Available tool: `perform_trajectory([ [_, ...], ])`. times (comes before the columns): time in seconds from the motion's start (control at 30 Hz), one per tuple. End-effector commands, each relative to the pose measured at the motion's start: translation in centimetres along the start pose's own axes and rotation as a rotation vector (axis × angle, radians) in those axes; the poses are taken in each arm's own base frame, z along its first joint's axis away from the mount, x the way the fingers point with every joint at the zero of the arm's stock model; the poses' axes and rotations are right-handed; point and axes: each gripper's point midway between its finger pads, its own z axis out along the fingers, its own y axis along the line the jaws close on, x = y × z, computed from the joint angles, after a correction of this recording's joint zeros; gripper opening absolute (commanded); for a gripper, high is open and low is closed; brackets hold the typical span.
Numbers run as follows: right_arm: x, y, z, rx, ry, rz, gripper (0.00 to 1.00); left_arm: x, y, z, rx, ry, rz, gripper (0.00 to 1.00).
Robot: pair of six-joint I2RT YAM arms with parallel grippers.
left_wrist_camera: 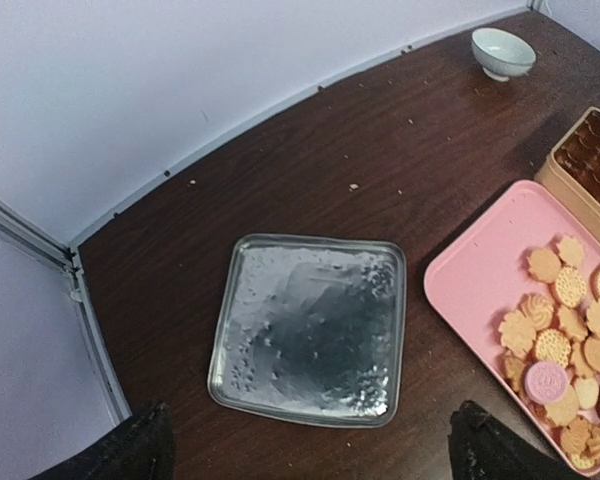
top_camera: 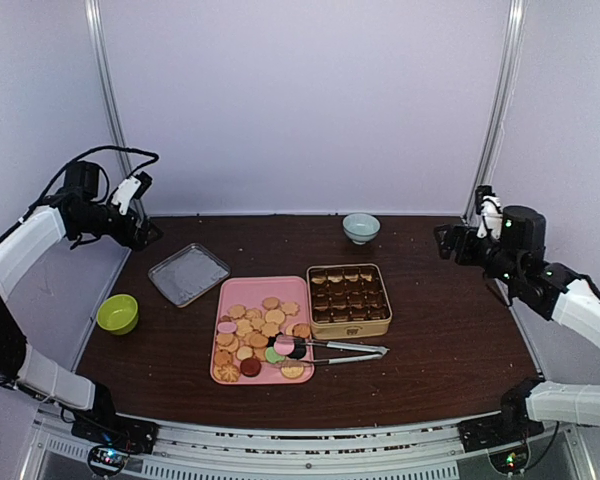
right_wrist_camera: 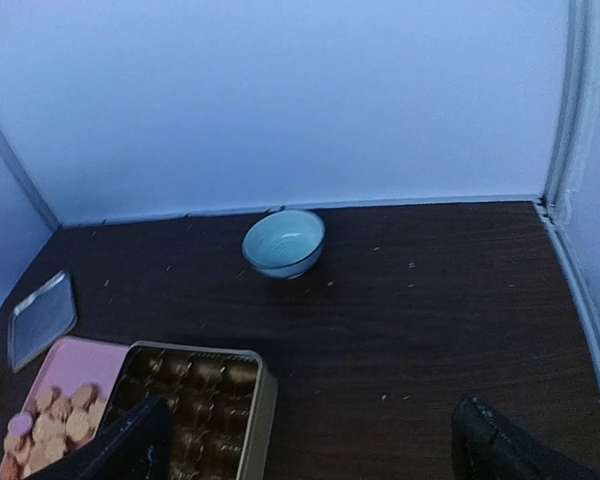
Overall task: Pack the cookies
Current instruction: Pick up the clamp from the plate.
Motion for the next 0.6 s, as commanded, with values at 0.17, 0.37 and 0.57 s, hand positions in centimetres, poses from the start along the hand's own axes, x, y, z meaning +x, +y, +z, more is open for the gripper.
perform_trajectory([
  [0.17, 8.3, 10.0, -1.9, -0.256, 0.244, -0.175, 0.83, 3.8, -6.2, -0.8, 0.212, 0.165, 0.119, 0.98],
  [0.37, 13.0, 14.4, -2.5, -0.374, 0.383, -0.310, 0.63, 6.0, -8.9, -1.3, 0.319, 0.232, 0.150, 0.98],
  [0.57, 16.4, 18.9, -3.0, -0.499, 0.490, -0.415, 0.55, 6.6, -9.6, -1.4, 0.337, 0.244, 0.173, 0.98],
])
